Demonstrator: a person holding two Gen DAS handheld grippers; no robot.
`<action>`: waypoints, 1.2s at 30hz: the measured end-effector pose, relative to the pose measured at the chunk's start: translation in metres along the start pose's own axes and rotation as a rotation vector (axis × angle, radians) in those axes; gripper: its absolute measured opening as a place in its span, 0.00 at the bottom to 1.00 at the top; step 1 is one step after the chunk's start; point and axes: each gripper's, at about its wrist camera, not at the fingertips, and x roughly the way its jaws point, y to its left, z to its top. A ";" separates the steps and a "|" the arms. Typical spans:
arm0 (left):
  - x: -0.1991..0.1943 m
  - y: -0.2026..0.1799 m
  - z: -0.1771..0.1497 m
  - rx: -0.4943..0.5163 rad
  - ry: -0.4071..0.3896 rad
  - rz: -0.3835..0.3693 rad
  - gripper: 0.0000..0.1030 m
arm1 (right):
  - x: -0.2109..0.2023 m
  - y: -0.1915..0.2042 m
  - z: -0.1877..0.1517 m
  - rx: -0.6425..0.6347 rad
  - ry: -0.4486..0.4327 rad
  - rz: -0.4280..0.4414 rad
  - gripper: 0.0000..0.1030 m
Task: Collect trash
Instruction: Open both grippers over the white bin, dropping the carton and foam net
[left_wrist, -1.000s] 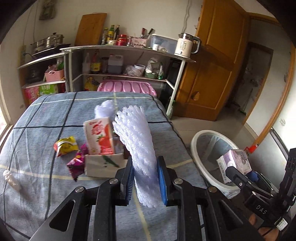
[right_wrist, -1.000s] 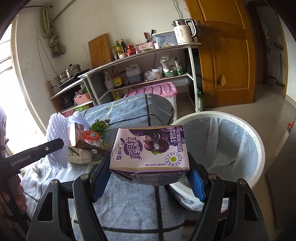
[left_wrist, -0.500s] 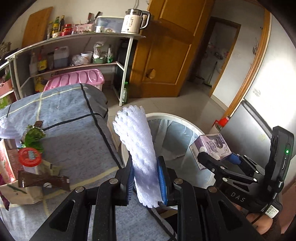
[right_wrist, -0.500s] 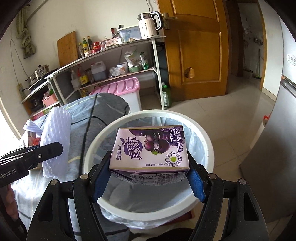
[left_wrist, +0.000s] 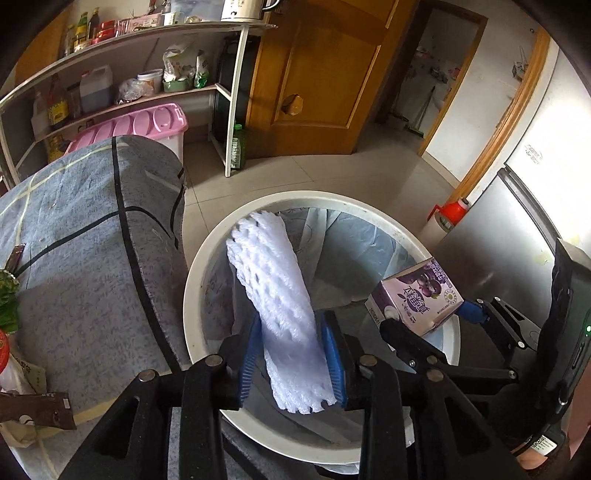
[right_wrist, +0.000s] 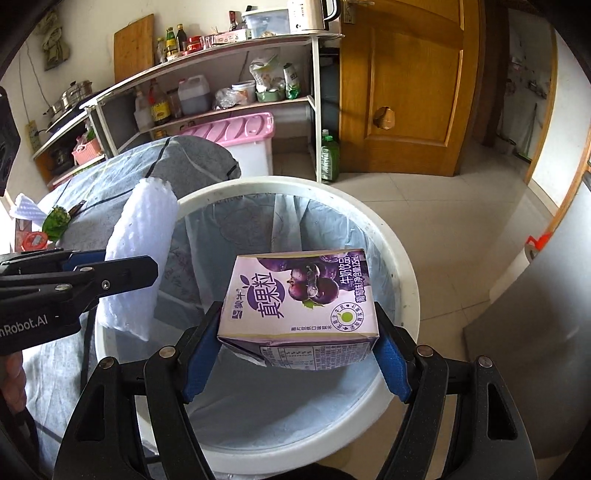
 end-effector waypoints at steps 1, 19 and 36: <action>-0.001 -0.001 0.000 0.009 -0.006 0.009 0.41 | 0.000 0.000 -0.001 -0.001 0.000 0.003 0.73; -0.024 0.021 0.001 -0.062 -0.059 -0.011 0.49 | 0.007 -0.001 0.006 0.074 0.111 0.207 0.74; -0.081 0.056 -0.025 -0.140 -0.142 0.023 0.49 | -0.033 0.022 0.017 0.132 -0.018 0.243 0.75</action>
